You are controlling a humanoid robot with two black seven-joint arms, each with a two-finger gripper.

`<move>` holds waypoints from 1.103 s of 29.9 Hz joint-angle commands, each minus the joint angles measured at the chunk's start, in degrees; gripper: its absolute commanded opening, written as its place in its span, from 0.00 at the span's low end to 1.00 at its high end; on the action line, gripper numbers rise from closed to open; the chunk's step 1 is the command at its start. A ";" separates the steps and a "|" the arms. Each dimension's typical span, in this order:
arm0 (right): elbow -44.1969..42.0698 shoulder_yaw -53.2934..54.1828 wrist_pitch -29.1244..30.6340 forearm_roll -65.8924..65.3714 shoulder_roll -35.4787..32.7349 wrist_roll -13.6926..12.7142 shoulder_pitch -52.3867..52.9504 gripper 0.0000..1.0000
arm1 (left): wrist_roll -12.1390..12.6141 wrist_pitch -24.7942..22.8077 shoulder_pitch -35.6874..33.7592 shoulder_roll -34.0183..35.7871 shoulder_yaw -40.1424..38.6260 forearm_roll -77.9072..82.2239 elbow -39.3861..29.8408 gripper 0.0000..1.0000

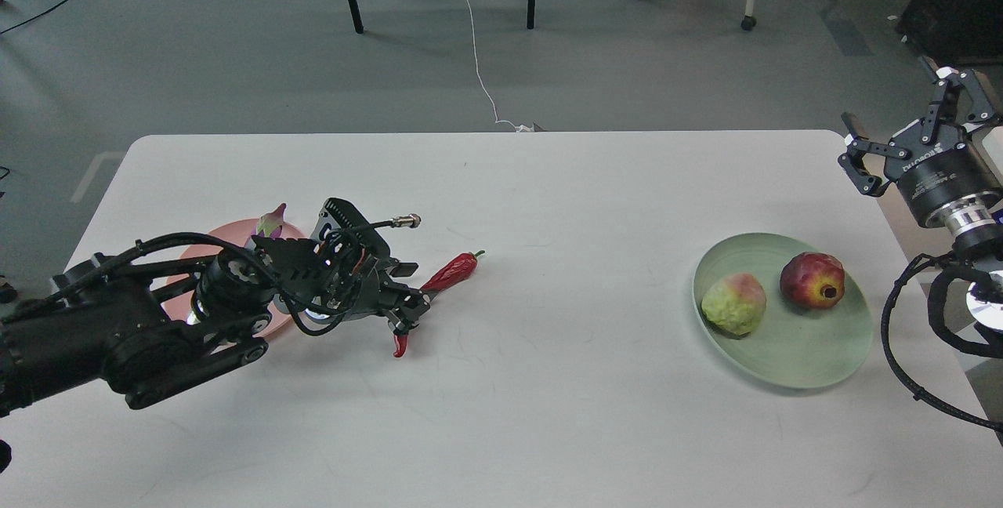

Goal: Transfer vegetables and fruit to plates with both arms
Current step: 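Carry the chili pepper with the left hand onto the pink plate and release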

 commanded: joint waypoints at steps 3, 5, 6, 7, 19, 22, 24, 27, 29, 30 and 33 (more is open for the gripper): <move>-0.05 -0.17 0.00 0.00 -0.02 0.00 -0.22 0.99 | -0.04 -0.08 0.05 0.03 0.14 0.16 0.00 0.28; -0.05 -0.08 0.00 0.00 -0.02 0.00 -0.22 0.99 | -0.13 -0.08 0.06 0.20 0.23 0.08 0.00 0.20; -0.05 -0.08 0.00 0.00 -0.02 0.00 -0.13 0.99 | -0.13 -0.08 0.06 0.21 0.23 0.08 0.00 0.17; -0.14 -0.08 0.00 0.00 -0.02 0.00 -0.22 0.99 | -0.13 -0.08 0.23 0.21 0.32 0.08 0.00 0.14; -0.14 0.01 0.00 0.00 -0.02 0.00 -0.13 0.99 | -0.65 -0.43 1.90 9.50 -7.76 -2.11 -6.93 0.09; -0.22 0.01 0.00 -0.09 -0.02 0.00 -0.13 0.99 | -0.92 -0.34 2.08 17.40 -9.70 -5.71 -10.45 0.09; -0.57 0.01 0.00 0.00 0.07 0.00 -0.22 0.99 | -1.09 -0.08 2.16 21.89 -9.79 -8.44 -10.55 0.09; -1.02 0.01 0.00 0.00 0.16 0.00 -0.22 0.99 | -1.09 0.01 2.34 26.56 -9.27 -10.91 -9.94 0.09; -1.02 0.01 0.00 0.00 0.59 0.00 -0.13 0.99 | -1.35 0.01 2.69 29.11 -8.83 -11.00 -9.85 0.09; -1.02 0.01 0.00 -0.09 0.68 0.00 -0.13 0.99 | -1.53 0.01 3.30 30.17 -8.56 -11.00 -9.85 0.09; -1.02 -0.17 0.00 -0.09 0.86 0.00 -0.22 0.99 | -1.53 1.32 6.11 31.06 -8.82 -11.00 -9.85 0.10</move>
